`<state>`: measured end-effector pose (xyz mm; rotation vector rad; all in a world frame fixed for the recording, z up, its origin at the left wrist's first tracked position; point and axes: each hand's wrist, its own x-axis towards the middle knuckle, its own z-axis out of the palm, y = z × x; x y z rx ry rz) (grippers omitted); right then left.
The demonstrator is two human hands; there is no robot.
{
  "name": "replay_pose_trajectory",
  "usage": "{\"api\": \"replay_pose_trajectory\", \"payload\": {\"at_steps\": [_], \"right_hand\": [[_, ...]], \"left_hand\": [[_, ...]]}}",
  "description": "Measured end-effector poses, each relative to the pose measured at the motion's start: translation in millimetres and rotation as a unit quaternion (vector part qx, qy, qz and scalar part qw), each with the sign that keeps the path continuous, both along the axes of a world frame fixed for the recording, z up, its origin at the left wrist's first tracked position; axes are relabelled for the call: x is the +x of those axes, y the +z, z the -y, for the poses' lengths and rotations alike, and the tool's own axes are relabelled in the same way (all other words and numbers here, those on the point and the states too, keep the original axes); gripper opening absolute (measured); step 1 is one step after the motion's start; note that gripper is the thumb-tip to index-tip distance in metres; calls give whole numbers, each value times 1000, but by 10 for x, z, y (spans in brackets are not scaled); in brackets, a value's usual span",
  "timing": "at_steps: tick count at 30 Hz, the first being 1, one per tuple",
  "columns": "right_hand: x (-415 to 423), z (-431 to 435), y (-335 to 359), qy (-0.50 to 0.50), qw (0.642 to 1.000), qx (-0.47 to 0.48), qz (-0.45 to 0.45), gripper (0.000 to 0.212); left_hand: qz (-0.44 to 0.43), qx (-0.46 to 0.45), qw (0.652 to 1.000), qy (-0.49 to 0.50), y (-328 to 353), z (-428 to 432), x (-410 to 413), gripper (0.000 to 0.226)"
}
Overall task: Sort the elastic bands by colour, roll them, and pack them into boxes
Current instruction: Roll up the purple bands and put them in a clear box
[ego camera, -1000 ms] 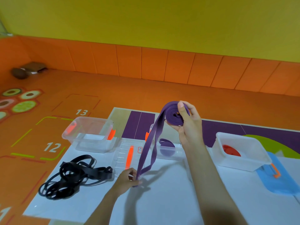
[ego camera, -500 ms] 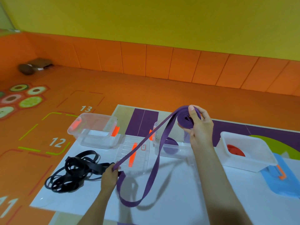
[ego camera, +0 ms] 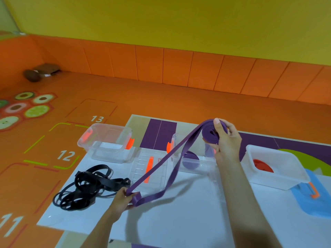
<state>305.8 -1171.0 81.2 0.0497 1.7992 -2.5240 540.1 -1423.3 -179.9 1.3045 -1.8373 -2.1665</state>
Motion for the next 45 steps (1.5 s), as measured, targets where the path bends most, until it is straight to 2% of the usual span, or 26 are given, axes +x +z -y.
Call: {"api": "replay_pose_trajectory", "payload": {"at_steps": [7,11,14,23,27,30,32,35,39,43,45], "right_hand": [[-4,-17,-11,-3,1000,-2,1,17],[0,-17,-25,-4,1000,6,-4,19],[0,-21,-40,-5,1000,10,-8,20],[22,-31,-48,-1,1000,14,-9,22],[27,-27,-11,-1,1000,16,-11,19],[34,-19,2,-1,1000,18,-14,17],[40,-16,-5,-7,999,29,-17,21],[35,-30,19,-14,999,26,-24,23],[-14,-62,87,-16,998,34,-42,18],[-36,-61,84,-18,999,38,-30,22],[-33,-62,54,-17,999,32,-22,27]], "left_hand": [[-31,108,991,68,6,-53,-54,25],[-100,166,975,110,34,-77,-121,8],[-132,187,965,131,32,-54,-161,23],[-180,291,915,213,110,-9,-234,24],[-148,218,932,249,74,-57,-245,25],[-85,171,955,228,62,-94,-238,10],[-17,124,967,223,46,-91,-243,18],[76,34,976,199,-4,-83,-210,41],[94,-20,984,151,-110,-65,-106,48],[66,11,987,149,-171,-65,-13,24],[63,33,991,113,-197,-63,66,22]]}}
